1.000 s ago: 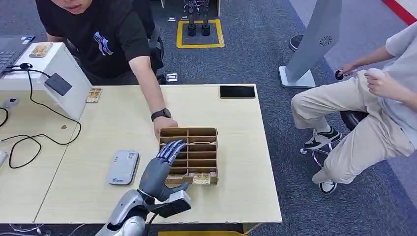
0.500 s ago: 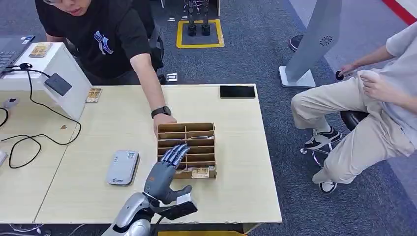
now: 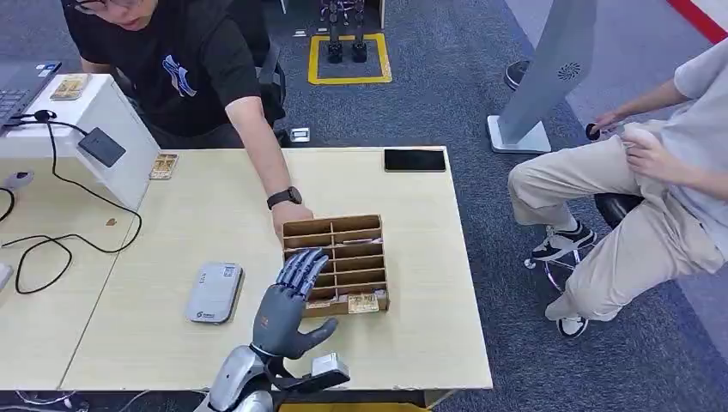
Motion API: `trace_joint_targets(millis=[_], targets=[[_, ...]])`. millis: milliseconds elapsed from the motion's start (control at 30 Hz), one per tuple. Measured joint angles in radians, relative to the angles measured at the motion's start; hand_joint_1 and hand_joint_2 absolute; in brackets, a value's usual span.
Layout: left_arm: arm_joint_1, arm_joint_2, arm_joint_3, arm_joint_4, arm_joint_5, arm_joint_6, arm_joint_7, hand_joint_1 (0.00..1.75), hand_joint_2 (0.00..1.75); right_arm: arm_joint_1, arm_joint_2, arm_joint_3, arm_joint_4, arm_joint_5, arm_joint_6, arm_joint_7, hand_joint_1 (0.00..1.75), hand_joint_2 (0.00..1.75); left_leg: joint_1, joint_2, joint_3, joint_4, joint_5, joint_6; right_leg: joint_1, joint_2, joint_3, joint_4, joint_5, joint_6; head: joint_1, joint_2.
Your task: Pass the card to the sensor for recognition and then transmit it.
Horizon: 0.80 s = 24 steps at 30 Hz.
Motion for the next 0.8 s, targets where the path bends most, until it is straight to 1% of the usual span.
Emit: trace_joint_targets(millis=[100,200,267,367,467,733,800], targets=[[0.009,-0.019,0.029,0.001,-0.016,0.001,-0.009,0.0,1.75,0.0,0.0,-0.002,0.0,0.0,0.0,0.0,0.0,1.75,0.0,0.0,0.0,0.0,0.0,0.0,0.0,0.0,0.0,0.0,0.0,0.0,0.0,0.0],[0.025,-0.044,0.073,0.001,-0.072,0.002,-0.049,0.0,1.75,0.0,0.0,-0.003,0.0,0.003,0.0,0.0,0.0,1.75,0.0,0.0,0.0,0.0,0.0,0.0,0.0,0.0,0.0,0.0,0.0,0.0,0.0,0.0],[0.035,-0.063,0.108,0.001,-0.104,0.002,-0.062,0.0,1.75,0.0,0.0,-0.004,0.0,0.007,0.0,0.0,0.0,1.75,0.0,0.0,0.0,0.0,0.0,0.0,0.0,0.0,0.0,0.0,0.0,0.0,0.0,0.0],[0.043,-0.083,0.153,0.006,-0.154,0.002,-0.064,0.0,1.75,0.0,0.0,-0.004,0.0,0.015,0.0,-0.003,0.0,1.75,0.0,0.0,0.0,0.0,0.0,0.0,0.0,0.0,0.0,0.0,0.0,0.0,0.0,0.0],[0.05,-0.098,0.19,0.012,-0.174,0.002,-0.065,0.0,1.75,0.0,0.0,-0.004,0.001,0.015,0.0,-0.003,0.0,1.75,0.0,0.0,0.0,0.0,0.0,0.0,0.0,0.0,0.0,0.0,0.0,0.0,0.0,0.0],[0.055,-0.114,0.22,0.025,-0.177,0.002,-0.065,0.0,1.75,0.0,0.0,-0.004,0.002,0.015,0.0,-0.003,0.0,1.75,0.0,0.0,0.0,0.0,0.0,0.0,0.0,0.0,0.0,0.0,0.0,0.0,0.0,0.0],[0.055,-0.119,0.222,0.029,-0.167,0.002,-0.073,0.0,1.75,0.0,0.0,-0.004,0.002,0.015,0.0,-0.004,0.0,1.75,0.0,0.0,0.0,0.0,0.0,0.0,0.0,0.0,0.0,0.0,0.0,0.0,0.0,0.0]])
